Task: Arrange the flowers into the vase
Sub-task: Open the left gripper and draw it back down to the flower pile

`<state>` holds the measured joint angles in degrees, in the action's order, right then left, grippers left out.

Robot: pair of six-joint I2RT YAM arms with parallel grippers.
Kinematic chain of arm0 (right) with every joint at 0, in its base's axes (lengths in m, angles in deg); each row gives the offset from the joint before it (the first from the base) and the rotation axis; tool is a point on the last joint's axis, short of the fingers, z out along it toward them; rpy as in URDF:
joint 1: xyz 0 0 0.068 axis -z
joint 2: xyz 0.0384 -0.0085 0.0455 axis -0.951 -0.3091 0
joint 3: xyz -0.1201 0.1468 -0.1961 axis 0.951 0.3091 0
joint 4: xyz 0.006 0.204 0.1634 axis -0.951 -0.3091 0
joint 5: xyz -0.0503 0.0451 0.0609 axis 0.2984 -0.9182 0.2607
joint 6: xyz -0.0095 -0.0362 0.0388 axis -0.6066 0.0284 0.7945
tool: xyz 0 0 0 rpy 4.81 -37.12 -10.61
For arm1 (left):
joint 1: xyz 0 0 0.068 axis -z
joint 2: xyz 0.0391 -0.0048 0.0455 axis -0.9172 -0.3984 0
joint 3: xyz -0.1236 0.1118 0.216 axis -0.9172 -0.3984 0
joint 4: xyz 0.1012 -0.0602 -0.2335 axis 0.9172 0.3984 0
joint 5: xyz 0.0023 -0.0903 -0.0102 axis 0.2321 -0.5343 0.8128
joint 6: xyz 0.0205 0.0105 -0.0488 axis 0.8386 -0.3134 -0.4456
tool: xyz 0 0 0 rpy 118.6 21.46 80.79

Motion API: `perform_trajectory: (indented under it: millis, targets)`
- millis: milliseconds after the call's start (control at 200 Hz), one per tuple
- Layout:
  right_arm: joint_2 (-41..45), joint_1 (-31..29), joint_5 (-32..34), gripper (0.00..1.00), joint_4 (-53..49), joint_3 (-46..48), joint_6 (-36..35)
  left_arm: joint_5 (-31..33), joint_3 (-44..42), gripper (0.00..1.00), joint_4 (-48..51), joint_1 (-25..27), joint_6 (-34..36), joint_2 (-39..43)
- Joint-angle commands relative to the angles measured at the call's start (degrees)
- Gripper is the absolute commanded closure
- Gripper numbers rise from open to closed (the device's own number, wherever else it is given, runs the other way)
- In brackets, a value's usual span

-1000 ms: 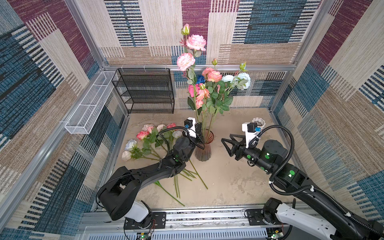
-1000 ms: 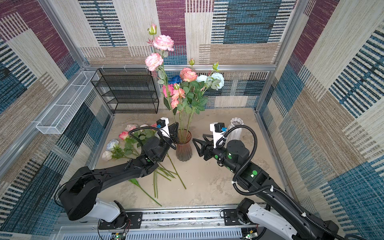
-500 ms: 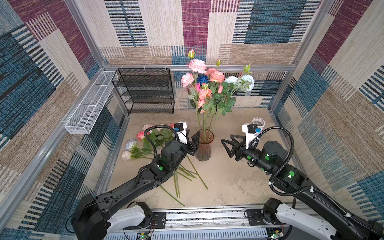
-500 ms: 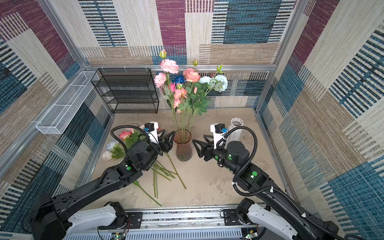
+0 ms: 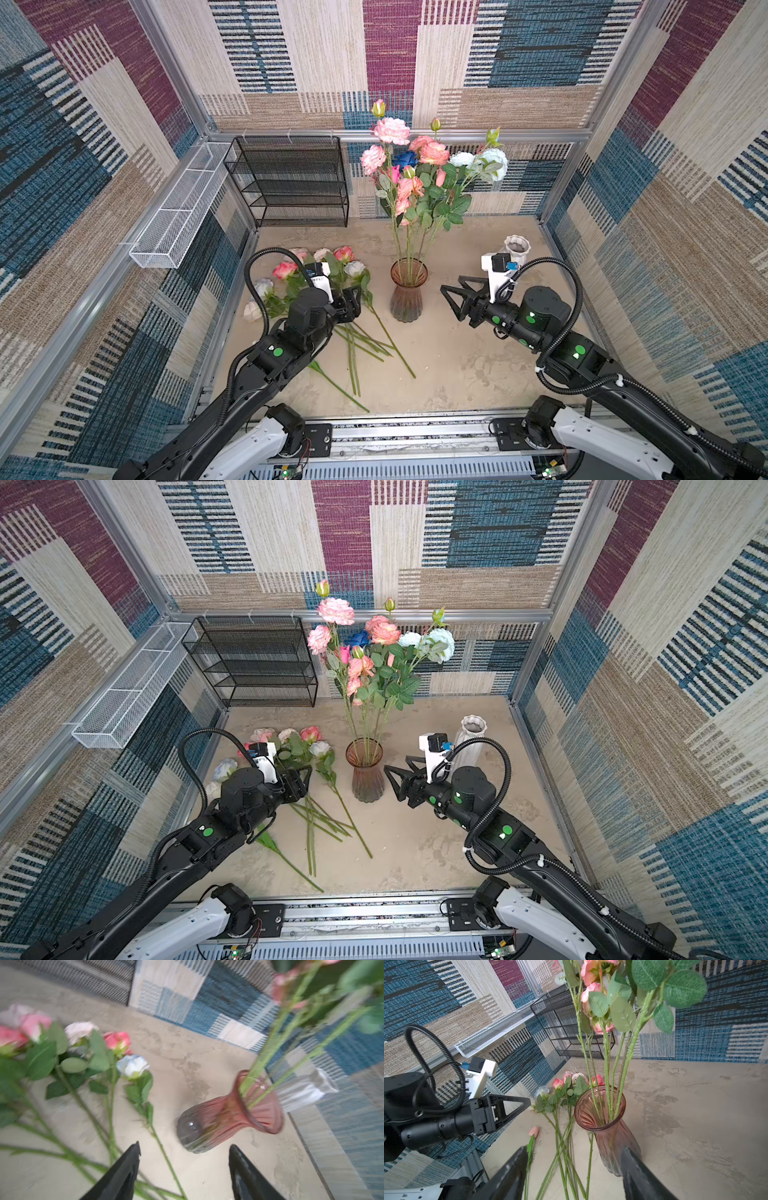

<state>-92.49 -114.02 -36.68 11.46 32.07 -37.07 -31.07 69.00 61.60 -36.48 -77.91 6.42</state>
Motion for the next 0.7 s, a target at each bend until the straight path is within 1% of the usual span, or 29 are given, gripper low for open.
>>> perform_trajectory:
  millis: [0,85,155,310,411,551,696]
  targets:
    - [0.42,-0.03,-0.85,0.29,2.03,0.42,1.40,-7.21,-1.52,0.43,12.34,-6.02,-8.60,-1.57]
    - [0.68,-0.06,-0.85,0.29,1.64,0.41,1.41,-8.98,-3.78,0.52,15.62,-10.50,-11.37,-3.02]
    - [1.07,-0.08,-0.65,0.29,1.29,0.48,1.40,-9.50,-5.54,0.55,17.75,-12.51,-13.36,-3.45]
    - [1.84,-0.04,-0.24,0.29,0.27,0.52,1.27,-8.90,-8.69,0.58,24.99,-13.17,-19.79,-1.71]
    - [2.43,-0.07,0.09,0.29,0.46,1.23,1.26,-9.25,-10.46,0.63,29.45,-13.28,-23.67,0.99]
    - [2.81,-0.03,0.45,0.29,1.26,2.16,1.08,-13.60,-13.32,0.63,31.37,-13.17,-26.42,2.55]
    - [2.41,-0.04,0.31,0.29,1.23,2.05,0.44,-14.36,-13.95,0.58,31.46,-13.18,-25.80,0.10]
